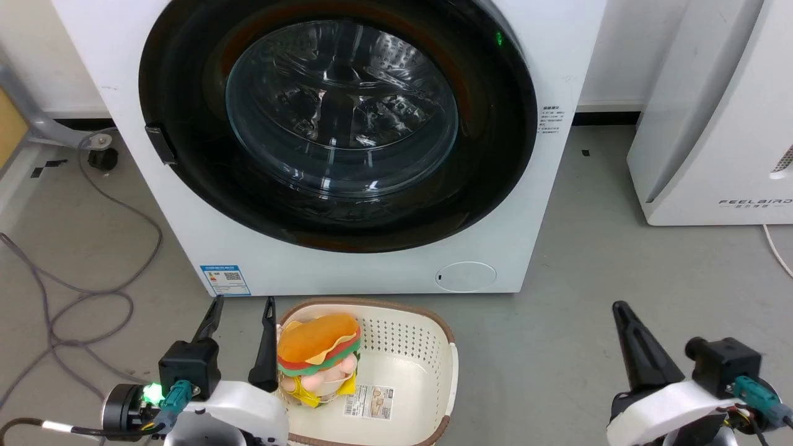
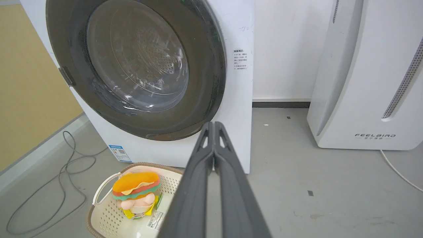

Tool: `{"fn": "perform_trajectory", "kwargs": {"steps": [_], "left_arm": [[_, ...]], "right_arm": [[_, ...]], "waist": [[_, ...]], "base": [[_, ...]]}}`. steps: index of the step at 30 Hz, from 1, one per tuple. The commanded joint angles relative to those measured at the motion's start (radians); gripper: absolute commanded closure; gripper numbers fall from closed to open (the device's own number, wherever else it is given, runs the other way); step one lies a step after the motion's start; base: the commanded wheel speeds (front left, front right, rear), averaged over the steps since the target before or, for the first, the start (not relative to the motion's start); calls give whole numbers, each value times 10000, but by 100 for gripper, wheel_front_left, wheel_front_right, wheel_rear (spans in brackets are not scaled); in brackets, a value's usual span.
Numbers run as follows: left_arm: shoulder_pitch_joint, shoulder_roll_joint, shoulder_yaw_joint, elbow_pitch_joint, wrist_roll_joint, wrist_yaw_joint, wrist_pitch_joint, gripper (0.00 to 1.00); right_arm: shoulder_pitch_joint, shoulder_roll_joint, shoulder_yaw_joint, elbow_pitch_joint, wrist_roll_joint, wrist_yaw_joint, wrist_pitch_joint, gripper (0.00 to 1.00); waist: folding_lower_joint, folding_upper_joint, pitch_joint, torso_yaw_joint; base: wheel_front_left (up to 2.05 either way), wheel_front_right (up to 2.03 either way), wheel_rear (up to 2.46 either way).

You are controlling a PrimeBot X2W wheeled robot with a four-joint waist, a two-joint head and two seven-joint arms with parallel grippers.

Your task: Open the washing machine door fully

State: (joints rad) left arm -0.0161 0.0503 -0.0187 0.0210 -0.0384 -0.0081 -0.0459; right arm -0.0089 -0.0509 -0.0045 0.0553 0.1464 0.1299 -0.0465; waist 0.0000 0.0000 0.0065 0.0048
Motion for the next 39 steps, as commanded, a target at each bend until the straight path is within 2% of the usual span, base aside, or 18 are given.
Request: {"fn": "perform_trajectory", "kwargs": {"steps": [1, 9, 18, 30, 39], "left_arm": [[-116, 1, -38, 23, -71, -58, -106, 0], [-221, 1, -79, -21, -196, -120, -252, 0], [-414, 1, -43, -134, -329, -229, -440, 0], [-885, 7, -39, -432, -475, -425, -691, 0], [-1303, 93, -123, -678, -605, -550, -879, 0]], "right_arm": [[-187, 2, -26, 86, 439, 2, -102, 100], [-785, 2, -31, 247, 1981, 2, -217, 100], [-2213, -21, -377, 794, 3896, 3, 100, 100], [-5084, -433, -626, 2498, 5987, 3, 427, 100], [-7692, -873, -340, 4203, 7042, 4, 679, 100]], "waist": [[0, 0, 20, 18], [0, 0, 157, 69], [0, 0, 490, 65], [0, 0, 1227, 141], [0, 0, 1891, 288]], "base": [[0, 0, 0], [0, 0, 0], [0, 0, 0], [0, 0, 0], [0, 0, 0]]}}
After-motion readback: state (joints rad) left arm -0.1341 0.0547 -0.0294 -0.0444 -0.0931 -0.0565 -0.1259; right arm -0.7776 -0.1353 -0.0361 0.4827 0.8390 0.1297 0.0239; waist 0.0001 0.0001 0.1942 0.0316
